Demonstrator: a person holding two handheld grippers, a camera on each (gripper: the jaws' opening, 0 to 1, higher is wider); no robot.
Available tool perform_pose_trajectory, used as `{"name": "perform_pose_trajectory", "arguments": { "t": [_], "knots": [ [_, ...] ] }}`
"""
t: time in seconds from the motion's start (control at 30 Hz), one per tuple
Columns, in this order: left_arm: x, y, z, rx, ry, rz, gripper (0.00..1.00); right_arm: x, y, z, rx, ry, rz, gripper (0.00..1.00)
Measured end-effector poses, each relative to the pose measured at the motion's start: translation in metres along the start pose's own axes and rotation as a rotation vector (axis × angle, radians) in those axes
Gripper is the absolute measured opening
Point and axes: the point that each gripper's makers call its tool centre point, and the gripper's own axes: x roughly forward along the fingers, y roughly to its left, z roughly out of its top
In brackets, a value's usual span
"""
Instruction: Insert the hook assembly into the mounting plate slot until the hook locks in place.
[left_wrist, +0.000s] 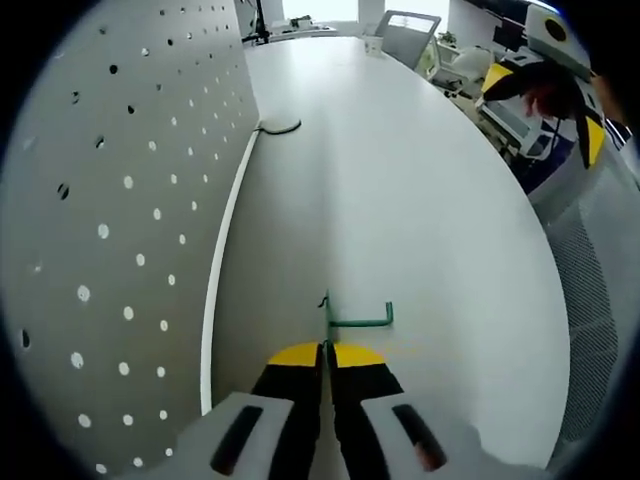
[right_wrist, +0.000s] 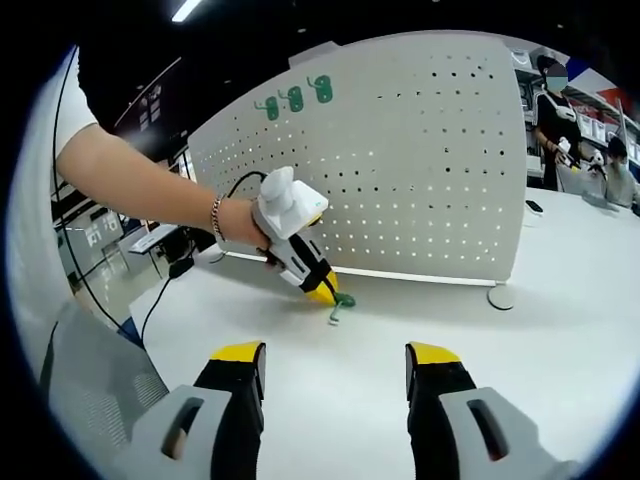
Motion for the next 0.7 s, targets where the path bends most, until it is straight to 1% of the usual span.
{"name": "perform_pose_trajectory", "arguments": {
  "t": [0.07, 0.17, 0.2, 0.23, 0.27, 0.3, 0.37, 0.47, 0.57, 0.7],
  "knots": [
    [0.0, 0.0, 0.0, 0.014, 0.005, 0.001, 0.02, 0.0, 0.0, 0.0, -0.001, -0.001, 0.0, 0.54],
    [0.0, 0.0, 0.0, 0.006, 0.004, 0.001, 0.02, 0.0, 0.0, 0.0, 0.0, -0.001, -0.001, 0.54],
    [0.0, 0.001, 0.0, 0.022, 0.001, 0.012, 0.02, 0.0, 0.0, 0.0, 0.0, -0.001, 0.0, 0.54],
    [-0.002, 0.003, 0.003, 0.042, -0.018, 0.026, 0.02, 0.0, 0.0, 0.001, 0.001, -0.002, 0.0, 0.54],
    [-0.004, 0.001, 0.012, 0.026, -0.078, 0.025, 0.02, 0.0, 0.0, 0.001, 0.003, -0.005, 0.0, 0.54],
    [-0.006, 0.002, 0.014, -0.003, -0.095, 0.028, 0.02, 0.0, 0.0, 0.001, 0.003, -0.007, -0.001, 0.54],
    [-0.011, 0.006, 0.017, 0.005, -0.115, 0.053, 0.02, 0.0, -0.001, 0.002, 0.009, -0.013, -0.003, 0.54],
    [-0.019, 0.009, 0.026, -0.004, -0.174, 0.079, 0.02, 0.0, 0.0, 0.004, 0.01, -0.019, -0.002, 0.54],
    [-0.027, 0.012, 0.033, -0.02, -0.222, 0.095, 0.02, 0.001, 0.001, 0.004, 0.006, -0.021, 0.003, 0.54],
    [-0.037, 0.012, 0.04, -0.016, -0.268, 0.112, 0.01, 0.001, 0.002, 0.008, 0.002, -0.031, 0.005, 0.54]
  ]
}}
